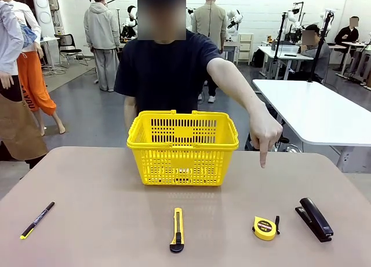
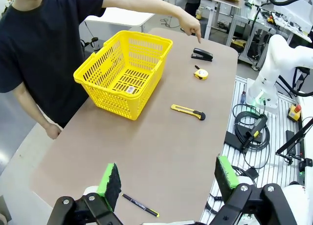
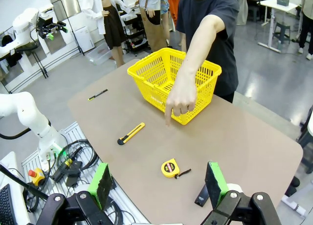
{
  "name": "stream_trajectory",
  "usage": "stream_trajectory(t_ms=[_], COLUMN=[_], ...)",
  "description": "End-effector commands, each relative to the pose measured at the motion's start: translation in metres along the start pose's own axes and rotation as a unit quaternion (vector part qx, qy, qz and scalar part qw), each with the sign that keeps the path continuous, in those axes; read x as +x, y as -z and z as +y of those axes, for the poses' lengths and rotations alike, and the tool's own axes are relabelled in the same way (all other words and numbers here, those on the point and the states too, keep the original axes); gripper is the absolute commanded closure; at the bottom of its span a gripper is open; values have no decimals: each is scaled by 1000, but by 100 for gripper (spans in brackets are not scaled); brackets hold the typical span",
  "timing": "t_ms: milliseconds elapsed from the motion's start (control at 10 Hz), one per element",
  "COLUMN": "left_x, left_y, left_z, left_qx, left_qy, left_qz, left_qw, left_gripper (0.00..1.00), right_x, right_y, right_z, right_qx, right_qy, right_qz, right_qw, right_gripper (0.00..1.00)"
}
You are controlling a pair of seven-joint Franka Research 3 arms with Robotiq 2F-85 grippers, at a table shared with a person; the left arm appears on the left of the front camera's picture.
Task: Place the items the person wants into the basket.
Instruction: Pick up the item the person points to and place it in the Market Basket.
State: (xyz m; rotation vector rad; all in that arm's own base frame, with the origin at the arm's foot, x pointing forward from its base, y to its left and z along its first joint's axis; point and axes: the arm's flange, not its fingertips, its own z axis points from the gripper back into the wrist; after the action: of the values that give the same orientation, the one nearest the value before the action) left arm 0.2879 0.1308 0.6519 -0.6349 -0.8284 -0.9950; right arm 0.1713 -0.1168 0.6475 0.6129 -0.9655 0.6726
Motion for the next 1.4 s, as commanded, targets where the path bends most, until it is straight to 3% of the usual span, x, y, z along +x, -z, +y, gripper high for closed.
stream_trajectory(t_ms=[0, 100, 400, 800, 1000, 1300], left_x=[0, 0, 0, 0, 0, 0], left_y=[-1, -1, -1, -1, -1, -1], left_z=[1, 1, 1, 1, 1, 1], left_qx=[-4, -4, -4, -4, -4, -4], left_qy=[12, 12, 12, 12, 12, 12], left_qz=[-8, -8, -8, -8, -8, -8], left_qw=[1000, 1000, 1000, 1000, 1000, 1000], left_gripper=[0, 0, 0, 0, 0, 0], right_x=[-1, 0, 28, 29, 16, 7], right_y=[2, 0, 72, 169, 209, 237], right_z=[-1, 0, 10, 24, 28, 25], right_qx=[2, 0, -72, -117, -127, -130], right_qy=[0, 0, 4, -12, -27, -24], right_qz=[-1, 0, 166, 345, 387, 410], right_qw=[1000, 1000, 983, 931, 913, 903], right_gripper=[0, 0, 0, 0, 0, 0])
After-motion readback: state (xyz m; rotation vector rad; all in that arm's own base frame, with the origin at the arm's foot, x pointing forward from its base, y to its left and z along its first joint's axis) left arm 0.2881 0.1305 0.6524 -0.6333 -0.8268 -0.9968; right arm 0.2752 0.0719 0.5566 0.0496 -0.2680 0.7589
